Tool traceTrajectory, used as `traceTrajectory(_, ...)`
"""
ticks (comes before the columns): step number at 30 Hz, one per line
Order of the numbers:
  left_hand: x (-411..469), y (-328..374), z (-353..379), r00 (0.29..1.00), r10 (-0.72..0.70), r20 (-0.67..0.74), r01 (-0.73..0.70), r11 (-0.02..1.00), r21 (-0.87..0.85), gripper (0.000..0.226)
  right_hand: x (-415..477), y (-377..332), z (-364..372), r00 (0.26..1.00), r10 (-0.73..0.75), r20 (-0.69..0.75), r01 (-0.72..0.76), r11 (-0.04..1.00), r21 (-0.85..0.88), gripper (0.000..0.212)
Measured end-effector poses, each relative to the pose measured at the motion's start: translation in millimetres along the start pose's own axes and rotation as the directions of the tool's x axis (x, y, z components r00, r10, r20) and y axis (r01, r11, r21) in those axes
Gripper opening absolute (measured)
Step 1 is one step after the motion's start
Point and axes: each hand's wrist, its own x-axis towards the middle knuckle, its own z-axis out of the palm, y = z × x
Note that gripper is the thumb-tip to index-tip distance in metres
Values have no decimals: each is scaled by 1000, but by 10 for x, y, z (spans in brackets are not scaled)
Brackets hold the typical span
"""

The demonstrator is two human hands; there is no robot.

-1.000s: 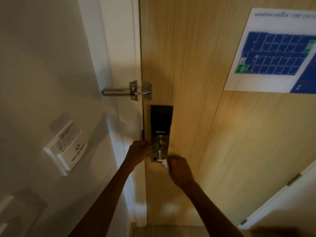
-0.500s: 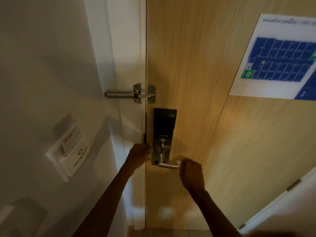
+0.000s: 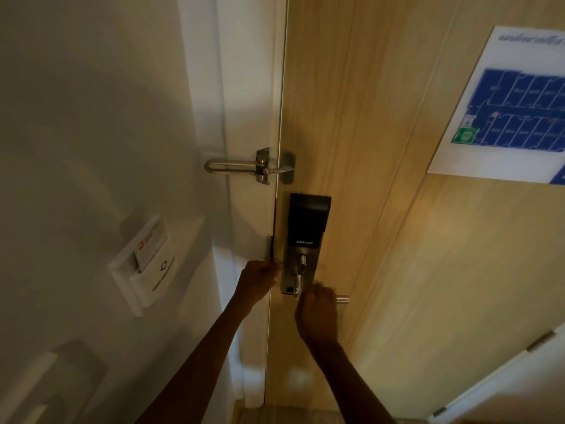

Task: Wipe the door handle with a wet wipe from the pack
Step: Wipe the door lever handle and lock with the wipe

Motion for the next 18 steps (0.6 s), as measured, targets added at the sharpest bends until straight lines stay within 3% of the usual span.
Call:
traceTrajectory(2, -34, -11, 19, 1000, -25, 5, 25, 999, 23, 52, 28, 192, -68, 998, -57, 2, 57, 998, -2, 9)
traceTrajectory(5, -54, -6, 19, 999, -34, 18, 34, 999, -3, 49, 7, 497, -134, 997, 0, -80, 0, 1000, -4, 20)
traceTrajectory(7, -18, -31, 6, 999, -36, 17, 37, 999, -27, 53, 57, 269, -98, 997, 59, -39, -59, 998, 7, 14)
traceTrajectory(10, -12, -101, 10, 997, -71, 28, 71, 997, 11, 62, 24, 7, -71, 999, -41, 17, 41, 999, 5, 4)
traceTrajectory(14, -41, -94, 1, 998, -54, 18, 52, 991, 122, 50, 77, 449, -245, 999, -30, -29, 30, 1000, -6, 27)
traceTrajectory(18, -14, -119, 7, 999, 12, 37, -17, 989, 146, 48, 92, 129, -137, 999, -8, 33, 7, 1000, 3, 22)
